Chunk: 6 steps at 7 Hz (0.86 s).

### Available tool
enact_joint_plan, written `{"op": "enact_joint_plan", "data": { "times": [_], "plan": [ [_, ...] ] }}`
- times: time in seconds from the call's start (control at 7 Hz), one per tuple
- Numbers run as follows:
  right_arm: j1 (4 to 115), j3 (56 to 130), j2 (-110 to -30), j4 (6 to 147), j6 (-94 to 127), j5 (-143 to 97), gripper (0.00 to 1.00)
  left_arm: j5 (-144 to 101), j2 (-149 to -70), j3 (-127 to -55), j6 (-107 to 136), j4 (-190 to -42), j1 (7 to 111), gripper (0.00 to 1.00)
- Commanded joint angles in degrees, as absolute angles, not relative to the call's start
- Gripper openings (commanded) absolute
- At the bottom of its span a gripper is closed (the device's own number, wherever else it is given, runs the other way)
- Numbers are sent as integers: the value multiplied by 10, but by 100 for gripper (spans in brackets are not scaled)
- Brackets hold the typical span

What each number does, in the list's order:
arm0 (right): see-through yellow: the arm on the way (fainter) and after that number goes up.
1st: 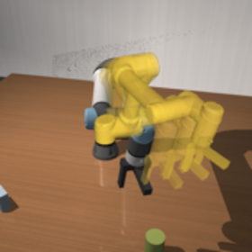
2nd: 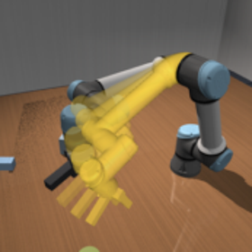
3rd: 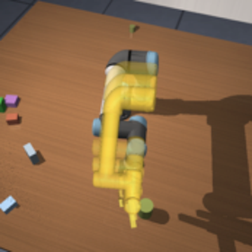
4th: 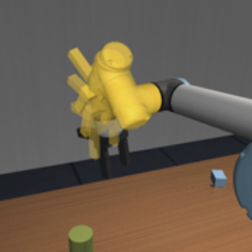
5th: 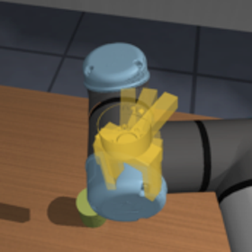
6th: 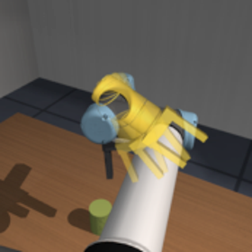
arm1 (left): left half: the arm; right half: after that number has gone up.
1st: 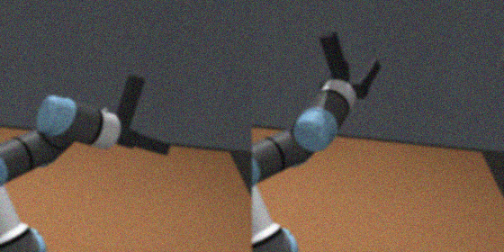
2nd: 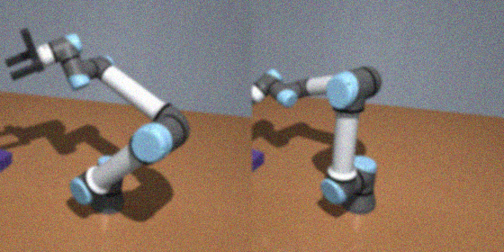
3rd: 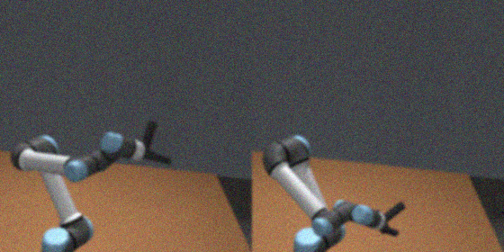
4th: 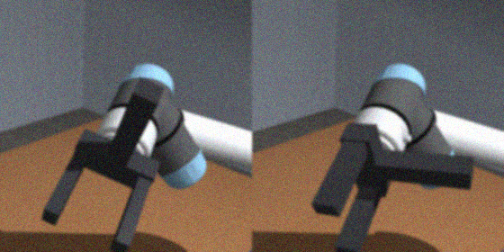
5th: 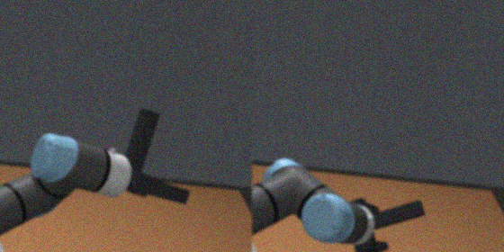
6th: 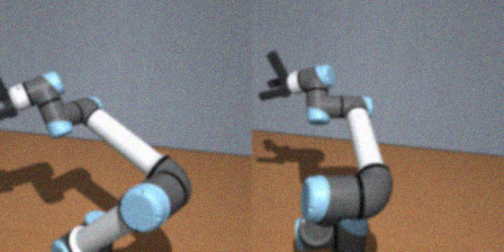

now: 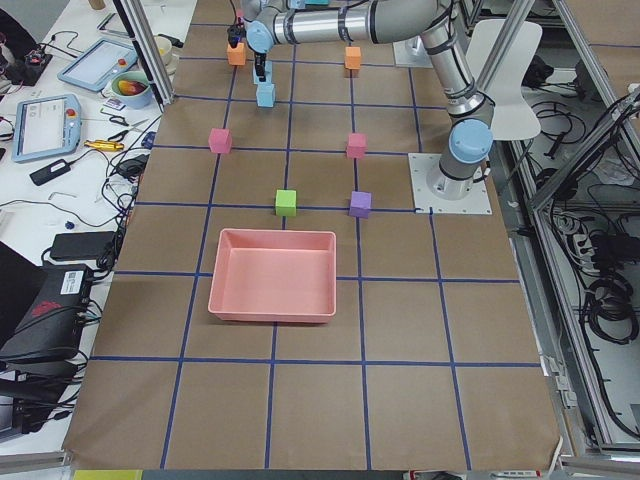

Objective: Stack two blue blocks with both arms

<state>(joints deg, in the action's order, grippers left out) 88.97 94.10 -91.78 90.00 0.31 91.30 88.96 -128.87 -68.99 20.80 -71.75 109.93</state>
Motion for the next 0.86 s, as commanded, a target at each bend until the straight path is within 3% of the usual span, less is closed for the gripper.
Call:
{"op": "enact_joint_plan", "data": {
  "times": [0.0,0.71],
  "plan": [
    [890,941,-916,901,1,915,100,890,-1306,-689,207,-713,1100,15],
    [889,941,-916,897,3,916,100,896,-1315,-692,206,-713,1100,18]
  ]
}}
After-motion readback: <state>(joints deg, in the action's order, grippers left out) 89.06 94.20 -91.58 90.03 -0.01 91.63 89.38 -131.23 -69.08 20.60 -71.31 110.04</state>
